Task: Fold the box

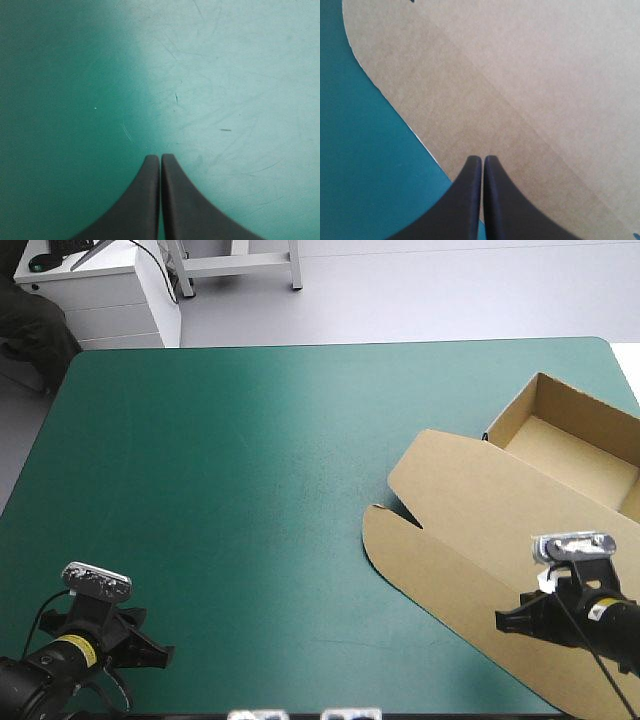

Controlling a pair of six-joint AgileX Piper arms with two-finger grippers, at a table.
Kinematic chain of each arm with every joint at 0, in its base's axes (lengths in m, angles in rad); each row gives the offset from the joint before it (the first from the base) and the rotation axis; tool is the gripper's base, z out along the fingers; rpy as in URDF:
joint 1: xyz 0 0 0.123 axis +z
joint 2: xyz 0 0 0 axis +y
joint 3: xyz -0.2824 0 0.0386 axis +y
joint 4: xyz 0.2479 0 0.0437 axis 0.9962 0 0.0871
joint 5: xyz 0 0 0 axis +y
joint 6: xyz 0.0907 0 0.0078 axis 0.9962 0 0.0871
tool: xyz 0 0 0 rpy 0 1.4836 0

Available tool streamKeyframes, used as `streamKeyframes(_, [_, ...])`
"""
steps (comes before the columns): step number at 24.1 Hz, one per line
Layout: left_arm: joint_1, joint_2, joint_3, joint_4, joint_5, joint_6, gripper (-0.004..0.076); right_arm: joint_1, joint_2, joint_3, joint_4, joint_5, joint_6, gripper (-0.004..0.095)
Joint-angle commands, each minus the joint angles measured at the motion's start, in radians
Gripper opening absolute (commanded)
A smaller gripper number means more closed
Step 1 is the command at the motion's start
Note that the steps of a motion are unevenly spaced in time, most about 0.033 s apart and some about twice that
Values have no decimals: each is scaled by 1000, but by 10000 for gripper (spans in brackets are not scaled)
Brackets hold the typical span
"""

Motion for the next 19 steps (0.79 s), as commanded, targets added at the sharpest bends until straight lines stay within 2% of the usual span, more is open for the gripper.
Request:
streamKeyframes(1, [-3, 4, -25, 1, -49, 1, -8, 3, -101, 58, 6, -78, 7, 0])
streamKeyframes(9, [-3, 4, -25, 1, -49, 1, -8, 3, -313, 127, -112, -95, 52, 0])
streamKeyframes(13, [-3, 4, -25, 1, -49, 1, -8, 3, -382, 183, -116, -97, 52, 0])
streamKeyframes(19, [-3, 4, -25, 2, -49, 1, -8, 3, -387, 199, -111, -113, 52, 0])
